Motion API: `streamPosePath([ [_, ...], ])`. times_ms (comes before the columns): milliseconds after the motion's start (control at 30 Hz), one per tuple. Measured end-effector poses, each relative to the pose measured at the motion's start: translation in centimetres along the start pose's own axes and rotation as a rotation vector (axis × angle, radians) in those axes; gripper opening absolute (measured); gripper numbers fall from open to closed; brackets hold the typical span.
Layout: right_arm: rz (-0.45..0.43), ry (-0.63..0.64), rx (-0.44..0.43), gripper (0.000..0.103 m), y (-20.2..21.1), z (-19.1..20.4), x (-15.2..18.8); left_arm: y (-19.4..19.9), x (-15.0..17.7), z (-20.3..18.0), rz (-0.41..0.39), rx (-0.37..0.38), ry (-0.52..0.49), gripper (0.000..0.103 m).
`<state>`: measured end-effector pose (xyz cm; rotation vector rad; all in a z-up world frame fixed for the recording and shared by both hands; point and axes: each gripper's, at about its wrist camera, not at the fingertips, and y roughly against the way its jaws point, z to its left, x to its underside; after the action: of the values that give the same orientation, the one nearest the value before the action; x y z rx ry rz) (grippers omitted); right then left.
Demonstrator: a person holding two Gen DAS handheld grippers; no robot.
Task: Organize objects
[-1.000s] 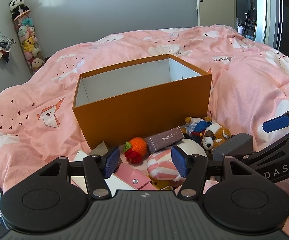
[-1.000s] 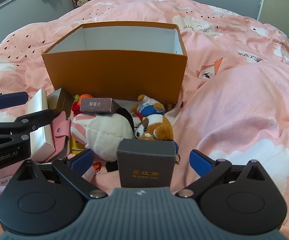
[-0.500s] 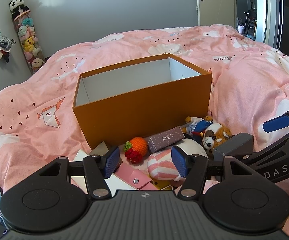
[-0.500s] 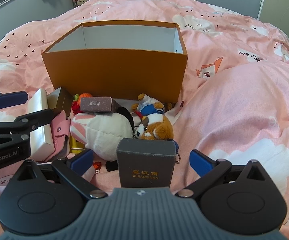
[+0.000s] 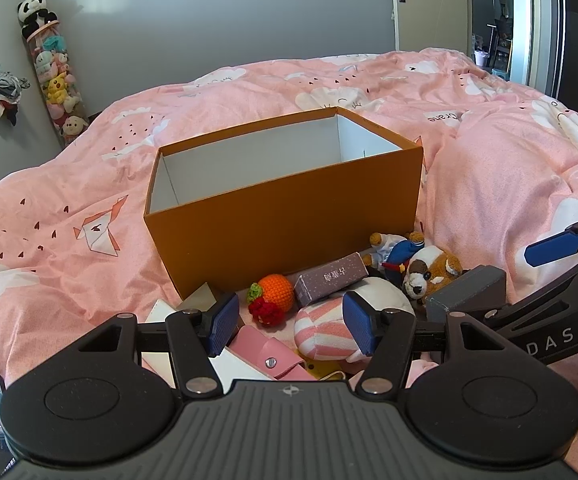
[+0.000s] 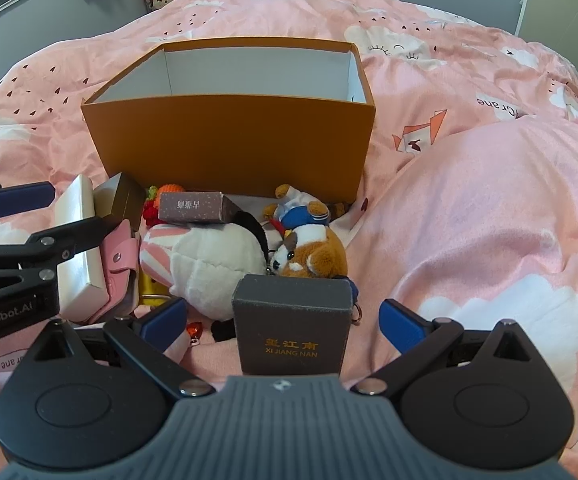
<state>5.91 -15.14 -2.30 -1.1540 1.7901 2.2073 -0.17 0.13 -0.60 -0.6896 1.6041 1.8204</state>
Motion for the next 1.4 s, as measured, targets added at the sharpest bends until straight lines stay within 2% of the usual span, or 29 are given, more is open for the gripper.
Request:
streamPosePath([
  [200,0.008,-0.075,0.018,0.101,0.1,-1.6,0.0,-0.1,-0.1,0.4,0.003,0.017,0.021,0.068],
  [333,0.042,-0.105,0.021,0.09,-0.2,-2.4,0.3,0.0,-0.3,0.8,0.008,0.041,0.04,0.067],
  [467,0.07,-0.111,-0.001,0.089,-0.6,-2.4,0.4,0.0,-0.4,1.6,0.022,0.073,0.069,0.065],
  [567,0.076,-0.079,-0.021,0.089,-0.4,-1.8,0.5,0.3,-0.6,2.2,0.053,0.151,0.071,0.064],
  [700,0.101,-0.036,-0.065,0.073,-0.6,-0.8,0.6,0.7,-0.5,2.5,0.093,0.261,0.064,0.064],
  [767,0.12,-0.038,-0.082,0.07,-0.9,-0.7,0.6,0.9,-0.1,2.5,0.111,0.289,0.057,0.064],
  [933,0.137,-0.054,-0.162,0.068,-1.0,-0.6,0.7,0.7,0.9,3.5,0.174,0.256,0.135,0.064],
  [1000,0.132,-0.034,-0.184,0.066,-0.9,0.0,0.6,0.9,1.2,4.1,0.201,0.274,0.164,0.063],
  [1067,0.136,-0.006,-0.19,0.057,-0.9,0.6,0.6,1.3,1.6,4.5,0.212,0.308,0.18,0.062],
  [1133,0.167,0.016,-0.207,0.043,-1.2,1.0,0.7,1.7,2.1,4.6,0.219,0.318,0.181,0.062],
  [1167,0.186,0.023,-0.214,0.041,-1.5,1.2,0.7,1.9,2.3,4.5,0.224,0.318,0.173,0.062],
  [1400,0.246,0.044,-0.251,0.039,-2.0,1.2,1.4,1.3,3.4,3.6,0.282,0.365,0.163,0.06],
])
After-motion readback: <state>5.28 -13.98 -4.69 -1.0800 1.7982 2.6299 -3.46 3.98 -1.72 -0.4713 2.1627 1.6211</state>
